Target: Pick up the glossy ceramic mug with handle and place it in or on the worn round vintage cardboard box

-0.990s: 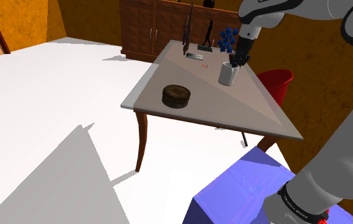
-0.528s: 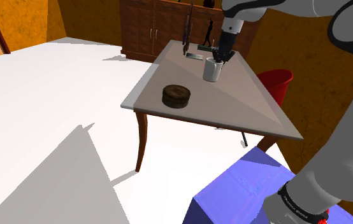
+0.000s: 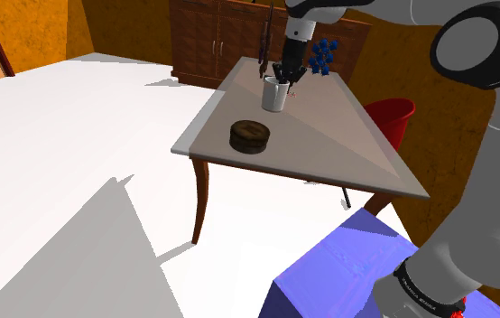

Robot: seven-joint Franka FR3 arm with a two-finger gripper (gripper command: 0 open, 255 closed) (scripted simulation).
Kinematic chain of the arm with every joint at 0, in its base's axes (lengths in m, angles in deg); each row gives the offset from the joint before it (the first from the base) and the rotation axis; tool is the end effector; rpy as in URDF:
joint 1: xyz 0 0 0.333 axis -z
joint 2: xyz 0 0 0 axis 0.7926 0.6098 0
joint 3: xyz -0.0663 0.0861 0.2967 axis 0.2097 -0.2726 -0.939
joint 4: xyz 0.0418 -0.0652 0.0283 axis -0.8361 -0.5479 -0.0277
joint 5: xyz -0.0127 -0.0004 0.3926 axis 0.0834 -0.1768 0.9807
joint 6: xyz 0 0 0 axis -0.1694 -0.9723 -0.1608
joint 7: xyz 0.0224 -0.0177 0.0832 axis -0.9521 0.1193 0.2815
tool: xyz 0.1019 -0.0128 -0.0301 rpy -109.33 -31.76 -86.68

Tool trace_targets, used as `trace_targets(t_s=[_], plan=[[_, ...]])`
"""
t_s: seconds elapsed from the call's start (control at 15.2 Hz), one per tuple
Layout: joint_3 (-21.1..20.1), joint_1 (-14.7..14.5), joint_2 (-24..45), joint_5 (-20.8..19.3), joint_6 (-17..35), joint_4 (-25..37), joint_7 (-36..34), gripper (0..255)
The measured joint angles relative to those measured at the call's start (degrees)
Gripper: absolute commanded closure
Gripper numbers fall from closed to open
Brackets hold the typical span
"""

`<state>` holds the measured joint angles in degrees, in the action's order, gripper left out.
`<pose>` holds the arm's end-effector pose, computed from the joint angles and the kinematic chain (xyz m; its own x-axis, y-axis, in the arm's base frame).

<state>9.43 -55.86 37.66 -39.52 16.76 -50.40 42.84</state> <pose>0.6428 -0.0858 0.5240 0.9640 -0.2630 -0.0394 -0.2650 -0.9625 -0.0574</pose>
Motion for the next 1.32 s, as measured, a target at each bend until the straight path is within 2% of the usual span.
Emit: trace_targets(t_s=[0.33,1.32], plan=[[-1.7,-2.05,6.42,0.92,-2.73,9.4,-4.45,255],[-2.04,-3.06,6.56,1.12,8.09,-1.31,-4.19,255]])
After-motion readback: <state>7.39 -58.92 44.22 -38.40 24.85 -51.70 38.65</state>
